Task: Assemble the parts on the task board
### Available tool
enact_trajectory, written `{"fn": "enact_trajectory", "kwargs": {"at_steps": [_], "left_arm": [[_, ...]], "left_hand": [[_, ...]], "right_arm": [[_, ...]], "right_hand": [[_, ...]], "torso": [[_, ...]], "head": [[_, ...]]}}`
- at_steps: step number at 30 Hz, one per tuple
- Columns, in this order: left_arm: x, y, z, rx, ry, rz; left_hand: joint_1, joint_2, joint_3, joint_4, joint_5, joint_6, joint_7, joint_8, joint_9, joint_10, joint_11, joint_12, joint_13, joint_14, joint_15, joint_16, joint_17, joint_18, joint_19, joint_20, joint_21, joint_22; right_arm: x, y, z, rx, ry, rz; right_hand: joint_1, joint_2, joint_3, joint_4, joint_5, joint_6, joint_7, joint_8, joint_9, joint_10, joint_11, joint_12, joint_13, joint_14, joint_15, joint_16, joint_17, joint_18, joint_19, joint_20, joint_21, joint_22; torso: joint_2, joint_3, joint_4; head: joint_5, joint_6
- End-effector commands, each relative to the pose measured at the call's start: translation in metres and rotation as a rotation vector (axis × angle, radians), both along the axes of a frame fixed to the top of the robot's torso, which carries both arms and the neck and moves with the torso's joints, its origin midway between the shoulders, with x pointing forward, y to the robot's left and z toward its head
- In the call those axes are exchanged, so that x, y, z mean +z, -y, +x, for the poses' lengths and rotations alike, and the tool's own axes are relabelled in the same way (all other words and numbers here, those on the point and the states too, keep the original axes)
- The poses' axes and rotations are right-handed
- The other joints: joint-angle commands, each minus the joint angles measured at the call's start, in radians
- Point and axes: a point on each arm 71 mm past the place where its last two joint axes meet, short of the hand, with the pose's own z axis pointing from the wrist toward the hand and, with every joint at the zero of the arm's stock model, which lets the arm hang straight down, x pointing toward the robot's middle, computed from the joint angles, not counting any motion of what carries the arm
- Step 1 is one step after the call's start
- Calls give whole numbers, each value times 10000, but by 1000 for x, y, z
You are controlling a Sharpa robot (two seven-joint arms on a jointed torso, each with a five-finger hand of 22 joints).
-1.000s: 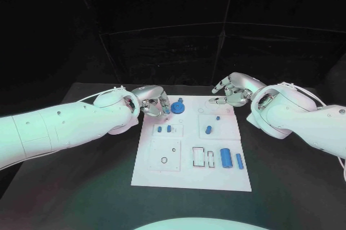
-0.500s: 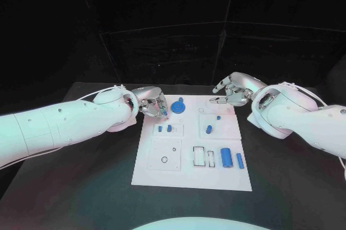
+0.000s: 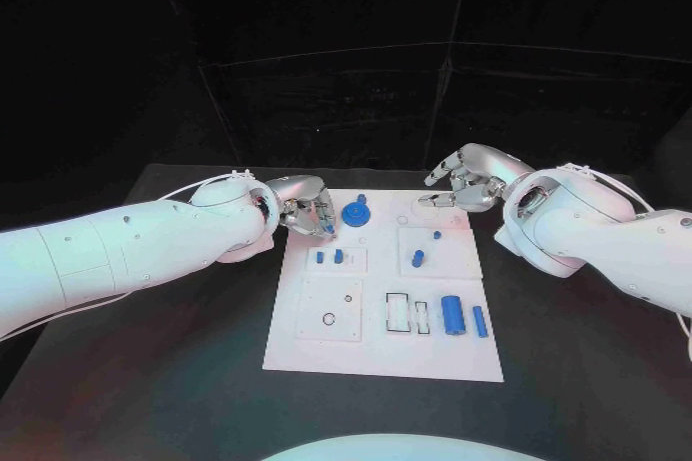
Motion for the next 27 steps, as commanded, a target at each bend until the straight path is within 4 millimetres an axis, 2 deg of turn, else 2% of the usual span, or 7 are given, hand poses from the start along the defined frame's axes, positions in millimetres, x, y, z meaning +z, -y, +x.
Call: {"fn": "enact_trajectory", "kwargs": {"at_steps": [1,27], "left_arm": [[0,1,0,-90,-113,-1],[-4,7,0,-212,-326,109]], "left_hand": [[-72,10,47,-10,13,49,19,-32,-8,53,20,-71,13,285,-30,3,-12,-149,3,1,34,13],[-76,12,58,-15,12,59,19,-37,-7,66,18,-80,16,277,-31,-7,-37,-153,6,1,53,38]], "right_arm": [[1,-1,0,84,77,-13],[1,-2,0,94,80,-6]], "right_hand": [[2,90,0,54,63,-38,3,50,-10,-26,-4,-15,13,-78,-17,-62,3,200,-58,23,-63,-10],[2,90,0,54,63,-38,3,50,-10,-26,-4,-15,13,-78,-17,-62,3,200,-58,23,-63,-10]], "torso": [[-3,5,-4],[-2,5,3]], "head": [[2,-19],[-12,-43]]}}
